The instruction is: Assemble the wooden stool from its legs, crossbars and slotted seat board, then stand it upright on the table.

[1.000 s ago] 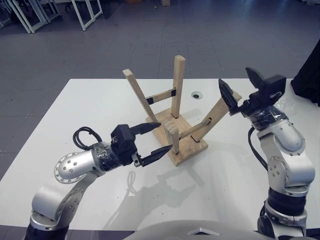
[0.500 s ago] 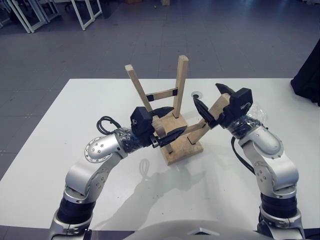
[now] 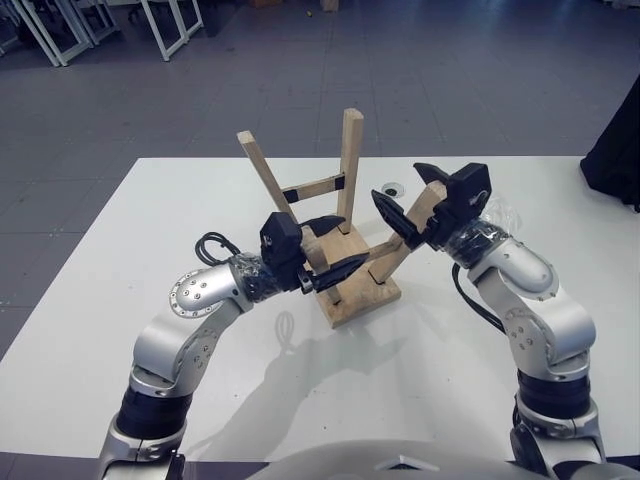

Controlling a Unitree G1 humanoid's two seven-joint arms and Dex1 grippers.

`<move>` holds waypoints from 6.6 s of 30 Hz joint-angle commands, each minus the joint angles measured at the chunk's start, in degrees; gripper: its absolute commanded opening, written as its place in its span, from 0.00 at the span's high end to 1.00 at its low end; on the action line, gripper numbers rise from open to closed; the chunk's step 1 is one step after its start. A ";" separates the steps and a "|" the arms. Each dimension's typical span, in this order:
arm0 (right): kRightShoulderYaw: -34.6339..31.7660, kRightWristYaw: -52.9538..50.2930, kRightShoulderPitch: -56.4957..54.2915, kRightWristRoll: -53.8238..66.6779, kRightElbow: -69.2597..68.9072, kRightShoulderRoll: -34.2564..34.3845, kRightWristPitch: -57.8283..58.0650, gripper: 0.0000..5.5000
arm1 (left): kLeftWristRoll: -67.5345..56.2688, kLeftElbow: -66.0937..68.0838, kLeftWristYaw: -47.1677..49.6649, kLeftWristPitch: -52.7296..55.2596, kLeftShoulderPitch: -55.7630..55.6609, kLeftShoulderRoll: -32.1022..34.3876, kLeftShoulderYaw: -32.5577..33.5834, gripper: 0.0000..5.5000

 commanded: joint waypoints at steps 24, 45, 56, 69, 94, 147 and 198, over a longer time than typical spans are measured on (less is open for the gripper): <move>-15.19 17.12 2.53 41.85 -4.27 -15.11 11.48 0.21 | 3.77 2.57 -1.38 -3.99 7.67 5.44 7.68 0.35; -13.16 12.13 -11.93 38.05 16.04 -16.98 1.54 0.21 | 14.37 19.79 2.57 -13.33 6.27 6.25 7.90 0.35; 10.52 20.45 -7.89 6.03 26.29 -7.59 -16.37 0.21 | 14.79 21.27 1.76 -13.23 5.51 6.06 6.62 0.35; 11.81 30.70 -2.51 10.44 7.87 -13.11 -6.82 0.21 | 16.25 23.16 2.92 -14.21 6.82 4.85 7.50 0.35; 5.90 41.63 -12.15 -7.17 58.23 -11.96 -26.85 0.21 | 12.93 12.27 -13.90 -13.62 14.79 10.34 0.29 0.35; 8.93 57.36 0.79 6.56 30.02 -17.79 -2.42 0.76 | -8.13 17.03 -31.09 -7.03 15.15 10.60 6.43 0.76; 3.07 53.74 23.86 -8.64 27.68 -44.87 -44.11 0.50 | 32.64 2.56 -11.58 -27.73 39.90 18.30 -1.72 0.26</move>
